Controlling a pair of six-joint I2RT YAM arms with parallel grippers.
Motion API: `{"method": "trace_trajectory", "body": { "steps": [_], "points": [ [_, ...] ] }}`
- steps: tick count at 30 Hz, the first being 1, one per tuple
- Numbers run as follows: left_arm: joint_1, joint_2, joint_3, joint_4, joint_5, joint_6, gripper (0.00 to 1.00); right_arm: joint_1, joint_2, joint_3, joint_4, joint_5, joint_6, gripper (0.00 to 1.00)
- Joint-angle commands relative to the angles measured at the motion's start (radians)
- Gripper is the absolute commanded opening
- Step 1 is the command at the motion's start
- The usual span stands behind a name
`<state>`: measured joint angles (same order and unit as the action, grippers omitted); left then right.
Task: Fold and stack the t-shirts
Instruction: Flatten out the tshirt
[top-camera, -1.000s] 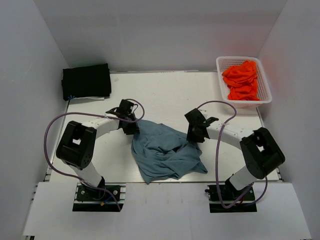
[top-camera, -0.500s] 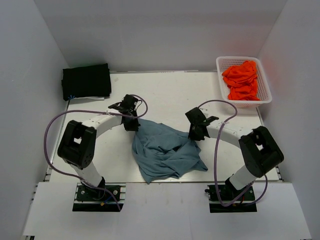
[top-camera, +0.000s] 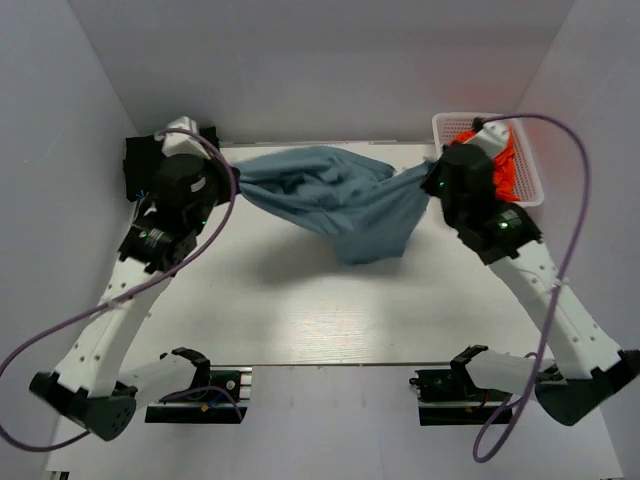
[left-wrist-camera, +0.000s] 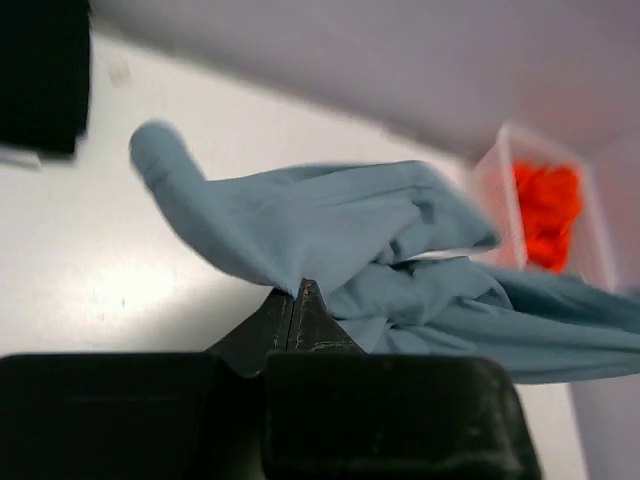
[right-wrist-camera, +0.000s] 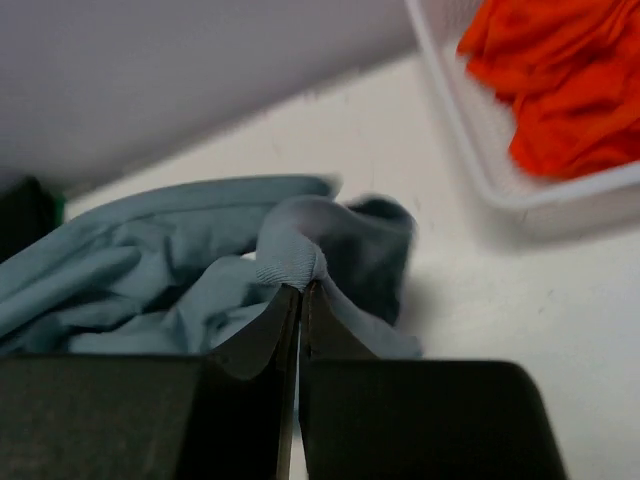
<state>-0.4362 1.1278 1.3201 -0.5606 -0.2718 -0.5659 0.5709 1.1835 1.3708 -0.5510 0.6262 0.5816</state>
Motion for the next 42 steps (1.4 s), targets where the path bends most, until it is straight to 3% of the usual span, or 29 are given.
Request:
{"method": "trace_trajectory", "body": {
  "steps": [1,4,10,19,26,33,42],
  "points": [
    [0.007,-0.094,0.079,0.039,-0.157,0.008,0.0,-0.009,-0.059,0.134,0.008,0.164,-0.116,0.0],
    [0.007,-0.144,0.139,0.015,-0.301,-0.002,0.0,-0.006,-0.097,0.221,0.058,0.236,-0.196,0.0],
    [0.007,-0.197,0.254,-0.05,-0.452,-0.002,0.0,-0.006,-0.16,0.33,0.21,0.291,-0.405,0.0],
    [0.007,-0.307,0.369,-0.038,-0.454,-0.002,0.0,-0.003,-0.271,0.458,0.253,0.179,-0.522,0.0],
    [0.016,-0.353,0.378,-0.038,-0.336,-0.011,0.0,-0.002,-0.335,0.43,0.241,0.127,-0.503,0.0],
    [0.016,-0.332,0.337,-0.082,-0.349,-0.048,0.0,-0.002,-0.311,0.334,0.256,0.134,-0.482,0.0],
    [0.02,-0.166,0.165,-0.142,-0.55,-0.15,0.0,-0.006,-0.242,0.065,0.374,0.231,-0.421,0.0]
  ]
}}
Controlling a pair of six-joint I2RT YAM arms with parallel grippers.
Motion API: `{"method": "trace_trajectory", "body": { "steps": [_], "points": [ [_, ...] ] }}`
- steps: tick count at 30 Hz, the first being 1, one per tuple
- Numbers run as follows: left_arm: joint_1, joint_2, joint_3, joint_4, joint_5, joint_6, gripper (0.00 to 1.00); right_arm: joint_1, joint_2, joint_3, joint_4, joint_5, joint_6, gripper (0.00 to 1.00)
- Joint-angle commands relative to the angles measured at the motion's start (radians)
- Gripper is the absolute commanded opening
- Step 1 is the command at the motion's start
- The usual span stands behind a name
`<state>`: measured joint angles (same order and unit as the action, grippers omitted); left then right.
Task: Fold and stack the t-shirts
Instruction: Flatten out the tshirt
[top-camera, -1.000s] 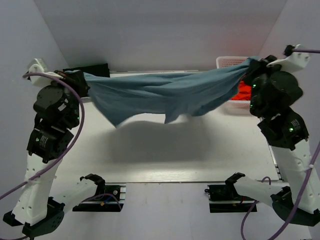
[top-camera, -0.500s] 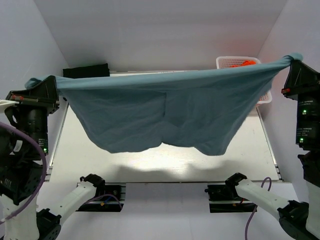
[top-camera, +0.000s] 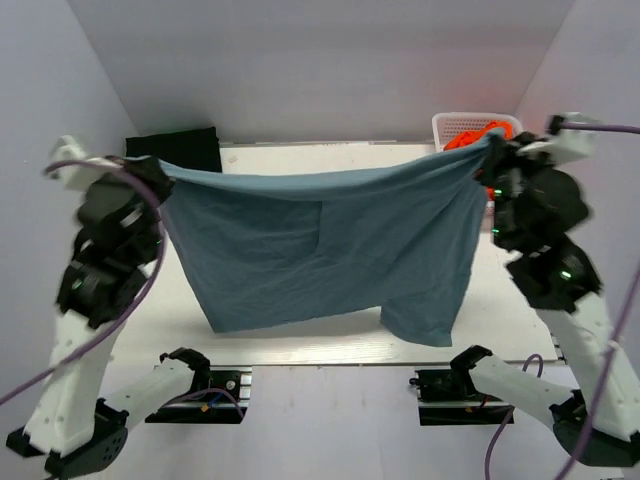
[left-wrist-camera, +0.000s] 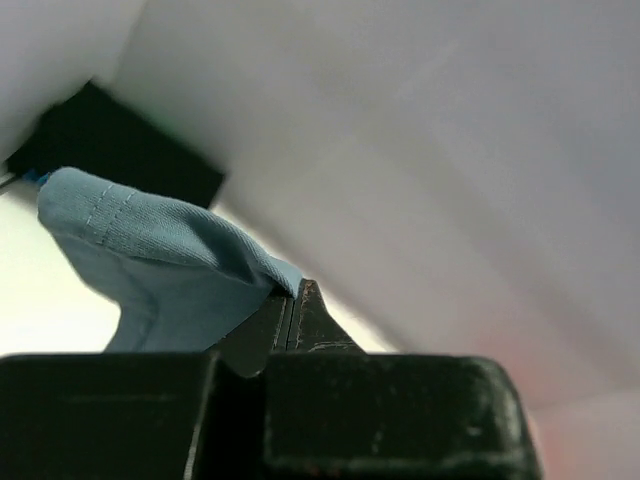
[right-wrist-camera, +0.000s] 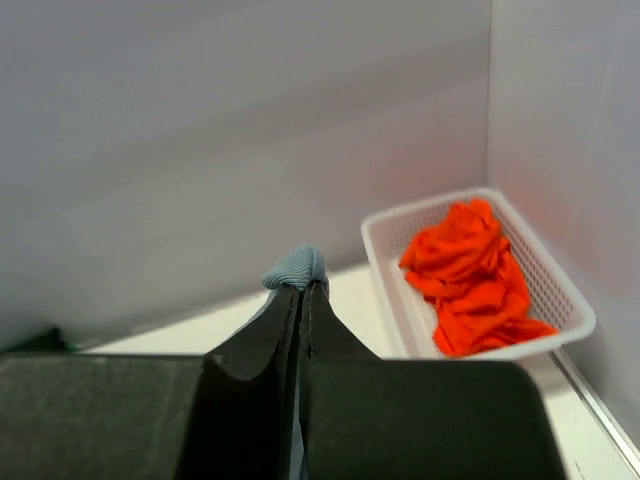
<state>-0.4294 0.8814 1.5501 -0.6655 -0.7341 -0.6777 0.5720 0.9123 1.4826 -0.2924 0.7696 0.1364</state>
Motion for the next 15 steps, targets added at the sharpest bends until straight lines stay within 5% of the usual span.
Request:
{"method": "trace_trajectory", "body": {
  "steps": [1,6,15],
  "points": [
    [0.014,0.105,-0.083,-0.037,-0.099,-0.039,0.0,-0.008,0.043,-0.1,0.143,0.098,0.035,0.0],
    [0.035,0.389,-0.091,-0.132,-0.195,-0.203,0.0,-0.024,0.176,-0.212,0.275,0.201,0.031,0.0],
    [0.161,0.668,-0.022,-0.059,-0.143,-0.208,0.04,-0.15,0.549,-0.081,0.326,0.099,0.032,0.0]
  ]
}}
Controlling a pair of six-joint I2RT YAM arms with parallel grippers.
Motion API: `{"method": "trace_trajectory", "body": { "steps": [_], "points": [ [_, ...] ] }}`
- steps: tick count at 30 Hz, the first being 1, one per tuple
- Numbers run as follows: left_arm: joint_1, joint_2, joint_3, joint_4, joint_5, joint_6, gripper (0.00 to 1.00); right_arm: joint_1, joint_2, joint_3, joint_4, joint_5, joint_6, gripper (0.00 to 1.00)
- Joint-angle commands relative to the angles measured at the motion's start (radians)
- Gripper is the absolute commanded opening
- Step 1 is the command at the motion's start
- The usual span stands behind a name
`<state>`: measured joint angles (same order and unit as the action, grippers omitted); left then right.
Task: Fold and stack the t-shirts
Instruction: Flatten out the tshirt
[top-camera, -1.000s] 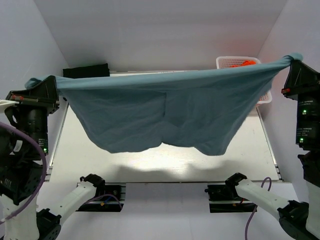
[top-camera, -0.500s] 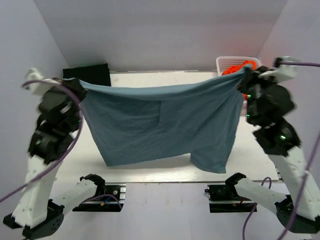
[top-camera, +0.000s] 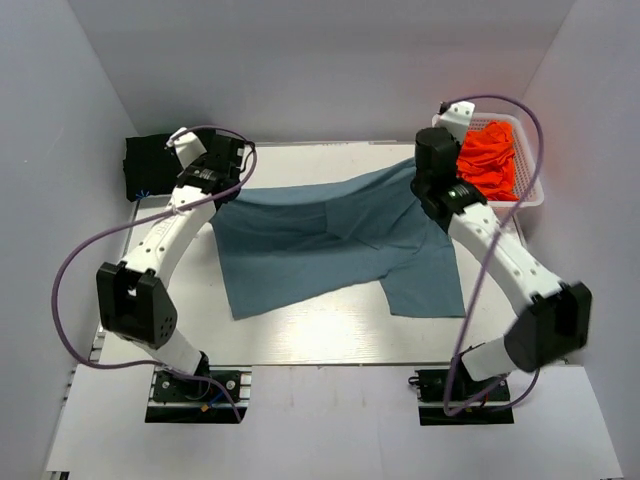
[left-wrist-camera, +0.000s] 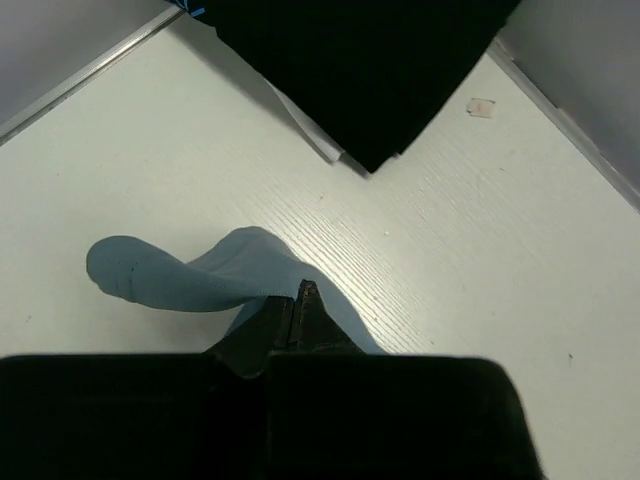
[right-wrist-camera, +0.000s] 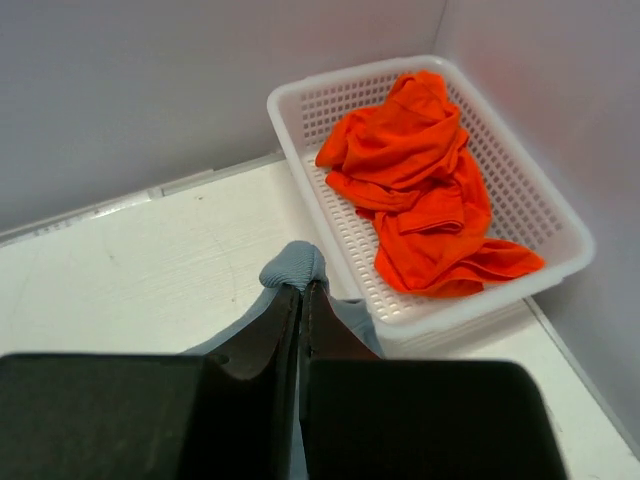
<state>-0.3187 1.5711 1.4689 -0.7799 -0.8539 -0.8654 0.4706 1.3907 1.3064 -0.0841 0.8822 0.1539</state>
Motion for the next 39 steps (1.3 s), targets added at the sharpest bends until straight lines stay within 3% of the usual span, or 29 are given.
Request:
{"method": "trace_trajectory", "body": {
  "steps": [1,8,10,11,12,13,15,16,18,20,24,29,31,32,39],
  "points": [
    [0.061,0.001,0.059,0.076,-0.004,-0.009,0.04,-0.056,0.1,0.111,0.118,-0.025,0.022,0.0],
    [0.148,0.315,0.249,0.156,0.101,0.063,0.08,-0.138,0.479,0.382,0.139,-0.14,0.027,0.0],
    [0.167,0.4,0.354,0.168,0.128,0.084,0.24,-0.144,0.638,0.54,0.144,-0.179,-0.026,0.0],
    [0.181,0.485,0.398,0.168,0.148,0.101,0.39,-0.15,0.681,0.595,0.135,-0.205,-0.06,0.0],
    [0.181,0.525,0.445,0.156,0.185,0.123,0.56,-0.151,0.765,0.708,0.107,-0.207,-0.068,0.06],
    [0.191,0.558,0.546,0.137,0.206,0.168,0.84,-0.153,0.847,0.825,0.052,-0.235,-0.097,0.42],
    [0.191,0.63,0.644,0.085,0.26,0.209,0.94,-0.15,0.93,0.997,-0.05,-0.241,-0.116,0.79],
    [0.191,0.63,0.706,0.085,0.274,0.224,0.96,-0.148,0.939,1.054,-0.104,-0.25,-0.128,0.9],
    [0.191,0.616,0.706,0.085,0.323,0.288,1.0,-0.139,0.871,0.984,-0.112,-0.249,-0.125,0.9],
    [0.191,0.534,0.642,0.123,0.399,0.307,1.0,-0.136,0.75,0.78,-0.089,-0.308,-0.073,0.9],
    [0.164,0.325,0.399,0.165,0.492,0.339,1.0,-0.132,0.456,0.565,-0.155,-0.454,0.018,0.9],
    [0.164,0.055,0.119,0.148,0.689,0.292,1.0,-0.119,0.286,0.339,-0.334,-0.616,0.12,0.9],
    [0.164,-0.075,-0.034,0.13,0.729,0.253,1.0,-0.144,0.188,0.271,-0.373,-0.641,0.154,0.9],
    [0.164,-0.116,-0.136,0.114,0.772,0.253,1.0,-0.126,0.104,0.152,-0.394,-0.635,0.217,0.9],
    [0.132,-0.357,-0.487,0.044,1.078,0.218,1.0,-0.145,-0.156,-0.247,-0.45,-0.552,0.372,0.9]
  ]
}}
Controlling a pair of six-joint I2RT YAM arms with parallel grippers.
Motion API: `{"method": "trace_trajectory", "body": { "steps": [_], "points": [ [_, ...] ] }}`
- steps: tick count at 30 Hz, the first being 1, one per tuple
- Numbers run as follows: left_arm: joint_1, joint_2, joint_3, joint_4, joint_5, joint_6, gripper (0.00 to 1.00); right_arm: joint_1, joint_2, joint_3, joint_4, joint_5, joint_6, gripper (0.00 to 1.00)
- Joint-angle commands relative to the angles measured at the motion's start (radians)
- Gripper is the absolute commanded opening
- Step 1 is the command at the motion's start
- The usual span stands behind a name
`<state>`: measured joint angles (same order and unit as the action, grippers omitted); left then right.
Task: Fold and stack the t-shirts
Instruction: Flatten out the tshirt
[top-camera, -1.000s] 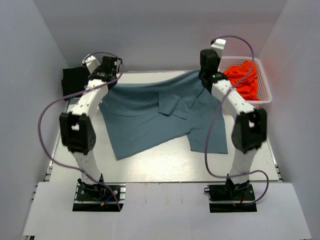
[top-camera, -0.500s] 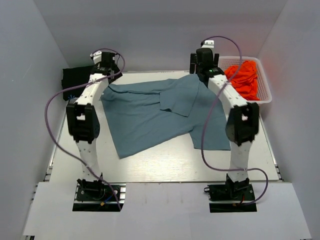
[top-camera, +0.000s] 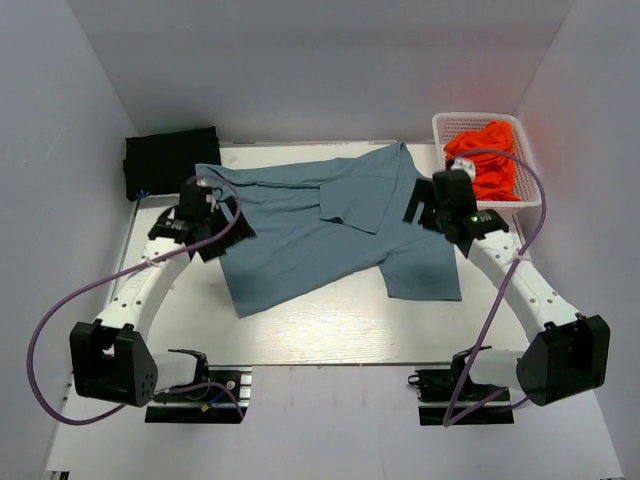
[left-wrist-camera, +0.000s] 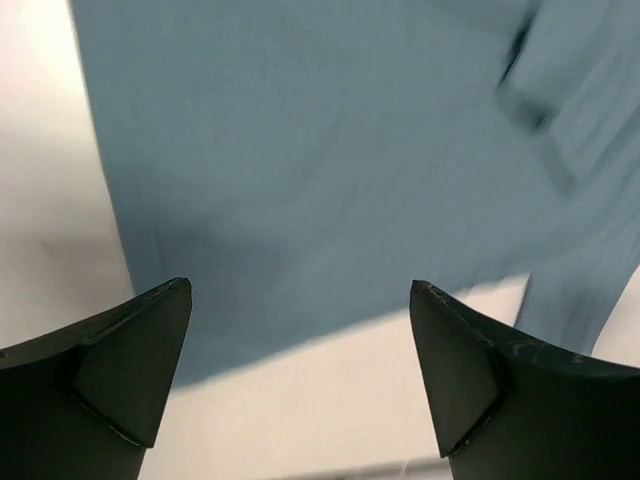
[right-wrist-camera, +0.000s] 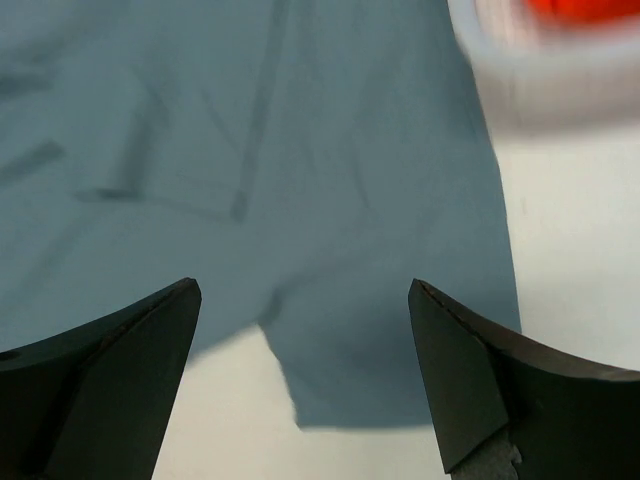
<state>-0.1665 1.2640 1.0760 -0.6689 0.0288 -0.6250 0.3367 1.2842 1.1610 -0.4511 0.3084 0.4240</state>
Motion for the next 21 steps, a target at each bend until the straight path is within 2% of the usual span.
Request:
{"method": "trace_trajectory", "body": {
  "steps": [1,6,9,13,15,21],
  "points": [
    [-0.03,-0.069,-0.125,-0.067,0.218,-0.022,1.0,-0.013,-0.063,-0.153,-0.089,0.018,0.108,0.9],
    [-0.039,-0.152,-0.273,-0.197,0.123,-0.053,1.0,-0.028,-0.137,-0.297,-0.155,0.018,0.205,0.9],
    [-0.039,-0.195,-0.35,-0.186,0.123,-0.073,1.0,-0.042,-0.16,-0.421,-0.098,-0.034,0.206,0.9],
    [-0.048,-0.195,-0.419,-0.156,0.195,-0.082,1.0,-0.054,-0.12,-0.429,-0.08,-0.025,0.203,0.9],
    [-0.057,-0.195,-0.471,-0.147,0.153,-0.091,1.0,-0.064,-0.096,-0.428,-0.093,0.006,0.202,0.9],
    [-0.067,-0.175,-0.498,-0.095,0.14,-0.165,0.97,-0.114,-0.086,-0.492,-0.054,0.038,0.26,0.9]
  ]
}}
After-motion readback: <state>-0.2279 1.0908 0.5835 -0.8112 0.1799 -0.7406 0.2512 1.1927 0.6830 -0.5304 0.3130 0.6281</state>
